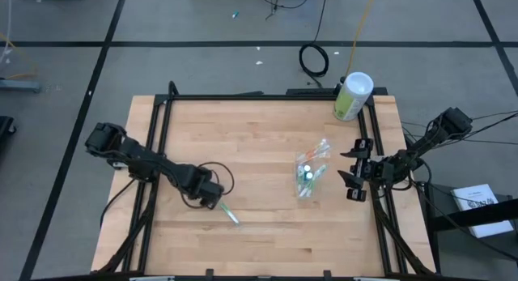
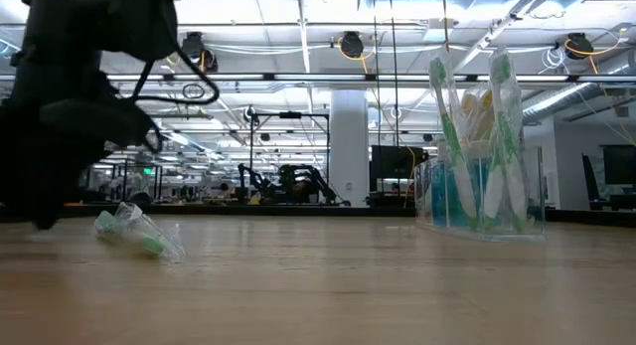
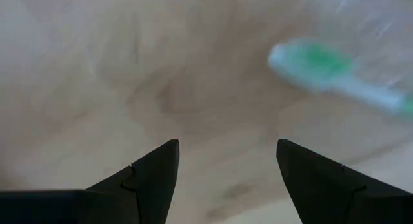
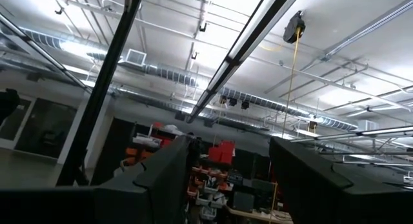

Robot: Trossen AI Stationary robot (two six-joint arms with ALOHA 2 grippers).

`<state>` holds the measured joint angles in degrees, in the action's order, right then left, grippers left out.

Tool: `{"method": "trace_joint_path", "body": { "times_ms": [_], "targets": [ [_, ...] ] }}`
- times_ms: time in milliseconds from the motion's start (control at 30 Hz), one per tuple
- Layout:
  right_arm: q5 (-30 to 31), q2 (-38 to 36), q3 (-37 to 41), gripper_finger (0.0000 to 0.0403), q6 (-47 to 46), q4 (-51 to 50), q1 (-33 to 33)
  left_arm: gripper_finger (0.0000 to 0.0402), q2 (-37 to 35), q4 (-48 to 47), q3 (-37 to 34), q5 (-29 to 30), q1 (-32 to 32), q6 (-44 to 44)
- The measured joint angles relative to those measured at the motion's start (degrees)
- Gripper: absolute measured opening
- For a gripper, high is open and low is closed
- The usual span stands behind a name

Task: Pick & Place toothbrushing station
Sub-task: Put the green toothbrush into the bottom of the transparent organizer

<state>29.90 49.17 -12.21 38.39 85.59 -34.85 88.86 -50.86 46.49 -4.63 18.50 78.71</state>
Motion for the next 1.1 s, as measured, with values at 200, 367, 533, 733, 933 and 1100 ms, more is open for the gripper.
{"method": "trace_joint_path", "body": {
  "times_ms": [200, 367, 533, 733, 933, 1100],
  "targets": [
    [0.01, 0.02, 0.0, 0.0214, 0.22, -0.18, 0.0, 0.0266, 2.48, 1.67, -0.42, -0.14, -2.0, -4.47],
    [0.01, 0.0, -0.01, 0.0213, 0.24, -0.15, 0.0, 0.0266, 2.49, 6.2, -0.56, 3.43, -5.22, -8.77],
    [0.01, 0.0, -0.02, 0.0212, 0.44, -0.16, 0.02, 0.0266, 2.58, 12.75, -0.7, 9.72, -7.22, -13.87],
    [0.01, 0.0, -0.02, 0.0212, 0.46, -0.12, 0.02, 0.0266, 2.66, 26.38, -0.55, 27.15, -9.53, -22.55],
    [0.03, 0.0, -0.02, 0.0212, -0.02, -0.12, 0.02, 0.0266, 2.42, 36.01, -0.04, 24.36, -11.85, -34.8],
    [0.17, 0.01, -0.03, 0.0212, 0.07, -0.16, 0.02, 0.0266, 1.12, 26.43, 3.47, 10.32, -12.82, -37.71]
  ]
}}
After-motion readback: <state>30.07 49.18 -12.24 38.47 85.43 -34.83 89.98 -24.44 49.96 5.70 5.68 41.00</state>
